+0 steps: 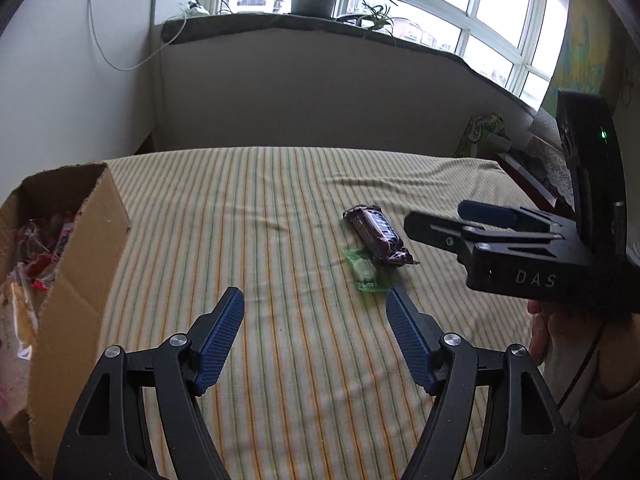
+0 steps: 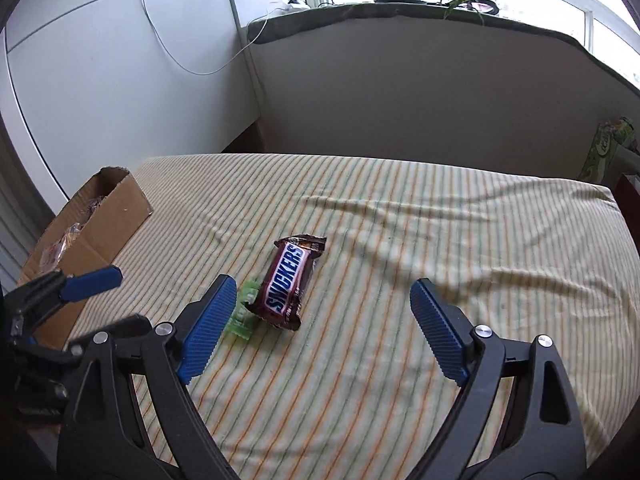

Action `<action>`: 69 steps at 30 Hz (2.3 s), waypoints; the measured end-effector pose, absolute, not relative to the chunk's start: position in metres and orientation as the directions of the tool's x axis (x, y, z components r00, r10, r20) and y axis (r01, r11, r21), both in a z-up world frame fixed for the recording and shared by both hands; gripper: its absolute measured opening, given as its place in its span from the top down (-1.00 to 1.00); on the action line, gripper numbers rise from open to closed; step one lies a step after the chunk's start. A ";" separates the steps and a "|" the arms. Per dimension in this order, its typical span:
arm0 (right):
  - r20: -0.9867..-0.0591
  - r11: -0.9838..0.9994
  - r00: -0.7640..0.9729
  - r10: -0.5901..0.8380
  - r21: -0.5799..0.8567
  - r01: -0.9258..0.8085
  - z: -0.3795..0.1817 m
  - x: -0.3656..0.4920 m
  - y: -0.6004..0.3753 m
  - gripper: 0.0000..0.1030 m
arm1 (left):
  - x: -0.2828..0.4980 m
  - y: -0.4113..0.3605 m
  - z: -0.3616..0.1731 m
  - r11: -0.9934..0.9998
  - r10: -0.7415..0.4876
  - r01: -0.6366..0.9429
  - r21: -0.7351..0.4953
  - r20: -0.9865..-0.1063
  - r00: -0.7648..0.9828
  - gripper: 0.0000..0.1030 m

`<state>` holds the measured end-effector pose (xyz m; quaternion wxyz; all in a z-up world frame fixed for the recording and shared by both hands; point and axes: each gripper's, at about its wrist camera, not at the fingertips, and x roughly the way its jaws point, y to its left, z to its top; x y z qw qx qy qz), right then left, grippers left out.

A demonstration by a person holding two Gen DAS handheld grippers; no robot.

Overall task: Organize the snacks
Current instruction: 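Grasp the Snickers bar with the right tool while the left tool grasps the green packet, then lift both held snacks and carry them over the cardboard box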

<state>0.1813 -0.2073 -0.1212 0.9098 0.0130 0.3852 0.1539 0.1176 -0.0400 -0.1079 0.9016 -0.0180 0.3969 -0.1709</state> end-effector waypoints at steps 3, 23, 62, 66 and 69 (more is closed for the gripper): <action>-0.735 0.938 0.605 0.306 0.123 -0.325 -0.129 0.202 -0.189 -0.75 | 0.121 -0.047 -0.118 0.936 -0.333 0.302 -0.180 -0.729 0.599 -0.42; -0.712 0.945 0.622 0.327 0.255 -0.206 -0.155 0.166 -0.273 0.40 | 0.163 -0.096 -0.129 0.914 -0.331 0.388 -0.117 -0.770 0.545 0.64; -0.530 0.953 0.803 0.273 0.036 -0.301 -0.008 0.043 -0.163 0.40 | 0.036 0.007 0.012 0.900 -0.434 0.390 -0.192 -0.440 0.786 0.64; -0.554 0.940 0.780 0.291 0.013 -0.342 -0.013 0.055 -0.133 0.40 | 0.041 0.035 0.002 0.910 -0.414 0.345 -0.232 -0.441 0.796 0.64; -0.577 0.925 0.756 0.308 -0.004 -0.380 -0.020 0.068 -0.101 0.40 | 0.049 0.063 -0.010 0.917 -0.390 0.296 -0.265 -0.450 0.804 0.64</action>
